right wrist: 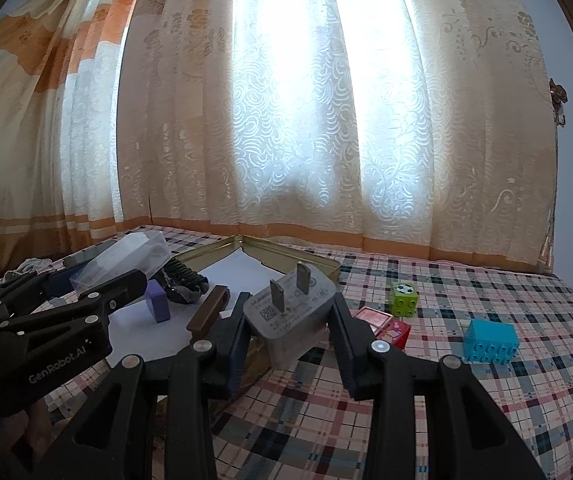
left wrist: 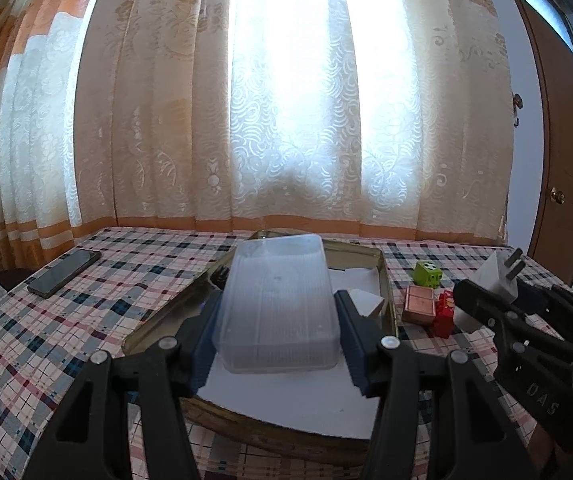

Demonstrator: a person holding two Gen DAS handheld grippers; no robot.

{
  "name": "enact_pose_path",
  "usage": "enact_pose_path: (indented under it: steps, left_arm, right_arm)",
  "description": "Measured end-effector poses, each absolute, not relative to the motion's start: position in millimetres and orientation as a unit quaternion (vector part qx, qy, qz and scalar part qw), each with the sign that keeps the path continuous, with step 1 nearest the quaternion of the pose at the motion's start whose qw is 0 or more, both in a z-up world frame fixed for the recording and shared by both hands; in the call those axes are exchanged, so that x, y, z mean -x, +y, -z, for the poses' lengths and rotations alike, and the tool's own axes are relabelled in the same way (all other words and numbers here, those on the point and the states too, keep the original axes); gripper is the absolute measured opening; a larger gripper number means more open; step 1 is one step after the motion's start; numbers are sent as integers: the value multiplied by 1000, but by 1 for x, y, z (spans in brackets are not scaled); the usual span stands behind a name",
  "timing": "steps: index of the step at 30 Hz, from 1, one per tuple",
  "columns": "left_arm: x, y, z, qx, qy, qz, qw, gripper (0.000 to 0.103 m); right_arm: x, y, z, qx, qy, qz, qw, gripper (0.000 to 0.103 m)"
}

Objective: Organize rigid objects
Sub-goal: 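Carry the clear box with the left tool while the right tool carries the plug toward the tray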

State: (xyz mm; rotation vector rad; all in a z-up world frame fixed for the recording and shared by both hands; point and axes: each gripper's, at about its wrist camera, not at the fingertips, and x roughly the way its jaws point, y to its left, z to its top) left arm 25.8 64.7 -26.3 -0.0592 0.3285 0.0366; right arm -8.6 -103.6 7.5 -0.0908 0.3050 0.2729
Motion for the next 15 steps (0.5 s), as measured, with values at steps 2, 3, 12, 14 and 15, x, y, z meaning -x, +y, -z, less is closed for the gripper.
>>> enact_pose_path:
  steps: [2, 3, 12, 14, 15]
  left_arm:
    - [-26, 67, 26, 30, 164, -20, 986, 54]
    - [-25, 68, 27, 31, 164, -20, 986, 54]
    - [-25, 77, 27, 34, 165, -29, 985, 54]
    - [-25, 79, 27, 34, 165, -30, 985, 54]
    - [-26, 80, 27, 34, 165, -30, 985, 54]
  right_arm:
    - [8, -100, -7, 47, 152, -139, 978, 41]
    - [8, -98, -7, 48, 152, -140, 977, 41]
    - [6, -90, -7, 50, 155, -148, 975, 41]
    - [5, -89, -7, 50, 156, -149, 975, 41]
    - [5, -88, -7, 51, 156, -150, 975, 41]
